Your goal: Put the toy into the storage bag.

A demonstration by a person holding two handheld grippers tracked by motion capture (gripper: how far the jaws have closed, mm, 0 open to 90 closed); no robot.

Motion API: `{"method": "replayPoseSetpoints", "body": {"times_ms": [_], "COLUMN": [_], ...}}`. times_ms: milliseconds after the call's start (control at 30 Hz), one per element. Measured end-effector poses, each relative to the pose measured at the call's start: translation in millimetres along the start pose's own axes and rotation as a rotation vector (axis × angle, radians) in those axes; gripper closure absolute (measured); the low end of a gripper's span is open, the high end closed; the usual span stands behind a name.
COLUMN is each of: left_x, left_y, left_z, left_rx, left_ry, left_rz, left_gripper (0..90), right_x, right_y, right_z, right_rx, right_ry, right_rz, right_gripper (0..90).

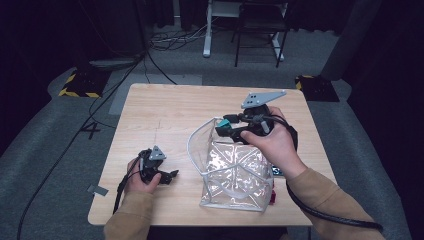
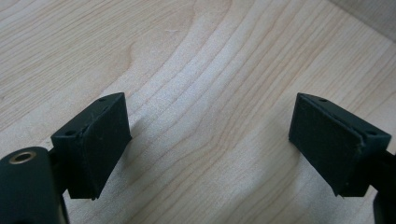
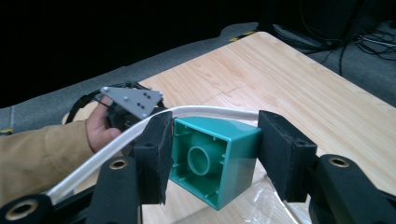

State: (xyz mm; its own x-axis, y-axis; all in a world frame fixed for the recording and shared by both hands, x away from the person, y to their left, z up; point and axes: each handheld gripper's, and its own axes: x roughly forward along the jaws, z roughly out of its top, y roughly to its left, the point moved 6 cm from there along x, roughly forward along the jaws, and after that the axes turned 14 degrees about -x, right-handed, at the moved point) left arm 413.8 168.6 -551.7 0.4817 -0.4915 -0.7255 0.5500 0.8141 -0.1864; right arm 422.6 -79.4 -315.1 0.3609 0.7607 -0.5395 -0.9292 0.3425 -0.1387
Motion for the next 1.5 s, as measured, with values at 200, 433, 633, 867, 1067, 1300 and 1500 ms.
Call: {"method": "replayPoseSetpoints", "body": {"times_ms": [200, 433, 633, 867, 1067, 1300, 1500], "left_x": [0.0, -0.1, 0.0, 0.0, 0.0, 0.0, 0.0], "left_y": [0.0, 0.1, 0.0, 0.1, 0.1, 0.0, -0.1], "left_z": [0.0, 0.0, 0.0, 0.0, 0.0, 0.0, 0.1], "left_rx": [0.0, 0.001, 0.0, 0.0, 0.0, -0.001, -0.003], "left_ry": [0.0, 0.001, 0.0, 0.0, 0.0, -0.001, -0.001], "left_rz": [0.0, 0.0, 0.001, 0.001, 0.001, 0.0, -0.001], "left_gripper": [12.8, 12.8, 12.9, 12.9, 12.9, 13.0, 13.1], "right_x": [10.3, 24.7, 37.8, 49.0, 53.2, 58.2, 62.9], "right_y": [7.8, 14.5, 17.8, 18.5, 19.4, 22.1, 25.9], "right_z": [0.3, -3.2, -14.3, -30.0, -39.7, -51.9, -61.4], "right_rx": [0.0, 0.007, 0.014, 0.033, 0.049, 0.056, 0.066], "right_ry": [0.004, 0.031, 0.091, 0.18, 0.258, 0.339, 0.407], "right_rz": [0.018, 0.028, 0.023, 0.01, 0.015, 0.028, 0.041], "right_gripper": [47.4, 47.4, 47.4, 47.4, 47.4, 47.4, 47.4]}}
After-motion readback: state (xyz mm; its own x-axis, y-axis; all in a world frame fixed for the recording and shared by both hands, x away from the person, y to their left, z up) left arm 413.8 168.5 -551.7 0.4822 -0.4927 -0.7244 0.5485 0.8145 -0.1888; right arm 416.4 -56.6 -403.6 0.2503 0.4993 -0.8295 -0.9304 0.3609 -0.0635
